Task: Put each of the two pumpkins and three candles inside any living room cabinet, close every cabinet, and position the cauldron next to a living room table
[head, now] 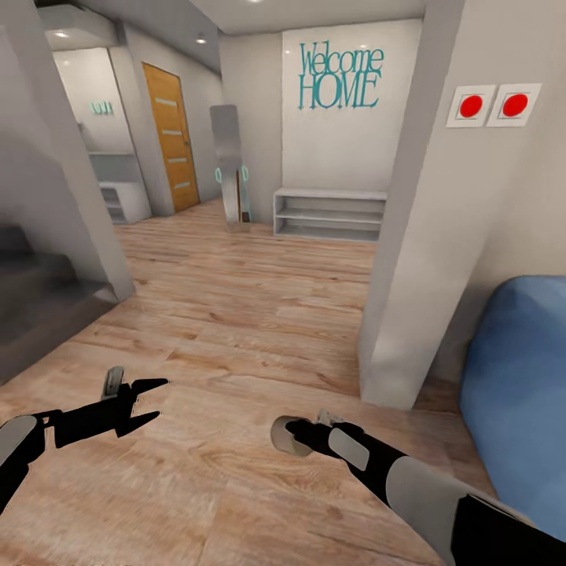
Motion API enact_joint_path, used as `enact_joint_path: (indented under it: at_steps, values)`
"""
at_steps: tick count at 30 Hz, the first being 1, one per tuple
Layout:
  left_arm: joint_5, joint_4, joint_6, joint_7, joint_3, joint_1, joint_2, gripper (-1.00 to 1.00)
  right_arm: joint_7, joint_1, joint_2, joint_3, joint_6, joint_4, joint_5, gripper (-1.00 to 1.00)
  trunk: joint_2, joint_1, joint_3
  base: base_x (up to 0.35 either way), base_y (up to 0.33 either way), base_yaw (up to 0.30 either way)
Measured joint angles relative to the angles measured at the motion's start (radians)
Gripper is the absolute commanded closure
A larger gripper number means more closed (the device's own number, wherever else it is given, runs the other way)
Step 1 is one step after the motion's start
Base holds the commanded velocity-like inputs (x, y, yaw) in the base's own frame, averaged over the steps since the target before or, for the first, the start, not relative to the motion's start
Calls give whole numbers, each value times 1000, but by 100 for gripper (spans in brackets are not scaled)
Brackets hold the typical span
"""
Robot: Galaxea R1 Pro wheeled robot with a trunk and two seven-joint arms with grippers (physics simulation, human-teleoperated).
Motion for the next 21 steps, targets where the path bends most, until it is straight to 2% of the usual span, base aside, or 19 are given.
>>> enact_joint_path:
  at_steps: [7, 12, 14, 21]
  values:
    - [9, 0, 0, 0, -1, 0, 6, -100, 11, 0, 0, 0, -5, -1, 0, 100, 2, -3, 20, 0, 0, 201]
    - [9, 0, 0, 0, -2, 0, 6, -100, 76, 0, -1, 2, 0, -1, 0, 100, 3, -5, 34, 0, 0, 201]
    - [9, 0, 0, 0, -2, 0, 6, -100, 82, 0, -1, 2, 2, -1, 0, 100, 3, -6, 40, 0, 0, 201]
    - [10, 0, 0, -1, -2, 0, 6, -100, 86, 0, 5, 3, -1, 0, 1, 100, 3, -6, 32, 0, 0, 201]
